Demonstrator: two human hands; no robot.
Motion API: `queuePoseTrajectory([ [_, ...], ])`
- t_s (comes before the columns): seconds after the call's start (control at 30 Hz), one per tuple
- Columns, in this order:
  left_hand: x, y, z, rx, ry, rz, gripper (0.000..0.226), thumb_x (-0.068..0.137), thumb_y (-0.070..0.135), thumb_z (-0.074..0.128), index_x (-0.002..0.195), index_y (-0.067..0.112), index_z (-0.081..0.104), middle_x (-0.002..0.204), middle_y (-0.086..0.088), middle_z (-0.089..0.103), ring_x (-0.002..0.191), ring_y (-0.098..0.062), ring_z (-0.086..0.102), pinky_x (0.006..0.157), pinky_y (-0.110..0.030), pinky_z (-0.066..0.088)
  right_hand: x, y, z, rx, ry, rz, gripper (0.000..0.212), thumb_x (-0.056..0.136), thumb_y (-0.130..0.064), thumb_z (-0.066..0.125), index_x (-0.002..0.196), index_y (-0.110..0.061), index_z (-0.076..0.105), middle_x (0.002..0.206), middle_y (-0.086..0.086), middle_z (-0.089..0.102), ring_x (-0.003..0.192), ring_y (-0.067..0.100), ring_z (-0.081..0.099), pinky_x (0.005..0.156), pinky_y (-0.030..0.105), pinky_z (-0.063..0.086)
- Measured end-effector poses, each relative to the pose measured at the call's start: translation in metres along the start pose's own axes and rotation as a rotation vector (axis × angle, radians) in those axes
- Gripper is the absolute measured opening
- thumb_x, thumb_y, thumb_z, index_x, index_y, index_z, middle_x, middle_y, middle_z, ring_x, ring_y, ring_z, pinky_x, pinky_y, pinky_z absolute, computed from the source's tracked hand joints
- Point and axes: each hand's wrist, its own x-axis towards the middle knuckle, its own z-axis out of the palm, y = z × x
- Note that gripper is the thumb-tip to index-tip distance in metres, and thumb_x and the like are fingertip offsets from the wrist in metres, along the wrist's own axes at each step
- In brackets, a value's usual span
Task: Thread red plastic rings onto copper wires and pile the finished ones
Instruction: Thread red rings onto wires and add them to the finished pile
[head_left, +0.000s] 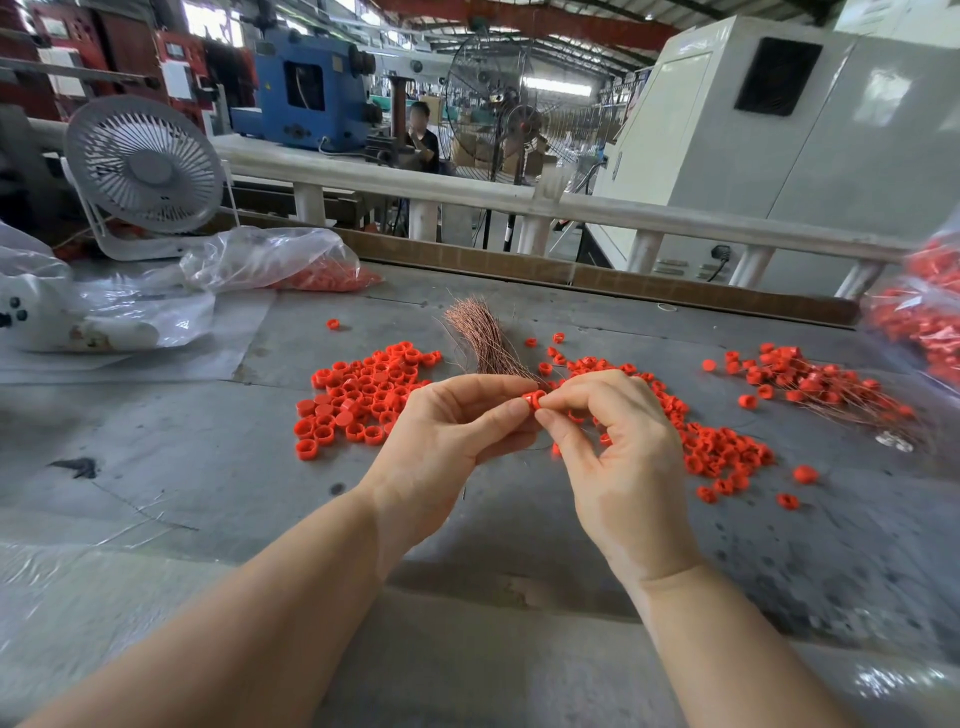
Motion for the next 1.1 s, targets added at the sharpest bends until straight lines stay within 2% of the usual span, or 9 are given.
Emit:
queuePoseTrajectory([
  [0.53,0.0007,-0.0005,0.0009,0.005,0.006,0.028,0.016,0.064,0.014,0.067,0.077,0.015,0.076,0.084,-0.012,0.073,0.077,-0.022,0.069,0.075,-0.028,0.058,0.0003,0.0023,-0.0006,0.023,-0.012,0.021,0.003,0.079,-0.011,0.066,0.077,-0.01,0.068,0.081,-0.007,0.061,0.082,0.016,0.058,0.077,0.027,0.046],
  [0.83,0.001,0.0004,0.0007,-0.038,-0.004,0.019,0.016,0.064,0.012,0.066,0.077,0.014,0.075,0.082,-0.011,0.073,0.075,-0.019,0.07,0.069,-0.023,0.057,0.0004,0.0039,0.0007,0.11,-0.006,0.068,0.003,0.079,-0.008,0.065,0.079,-0.01,0.067,0.081,-0.008,0.062,0.078,0.016,0.059,0.07,0.042,0.051],
  [1.1,0.0009,0.0005,0.0012,-0.045,0.005,0.013,0.02,0.064,0.01,0.065,0.083,0.009,0.071,0.081,-0.01,0.073,0.072,-0.017,0.069,0.068,-0.022,0.057,0.0002,0.0038,0.0015,0.142,-0.002,0.097,0.005,0.081,-0.01,0.063,0.081,-0.011,0.068,0.082,-0.011,0.061,0.075,0.017,0.06,0.067,0.045,0.052],
])
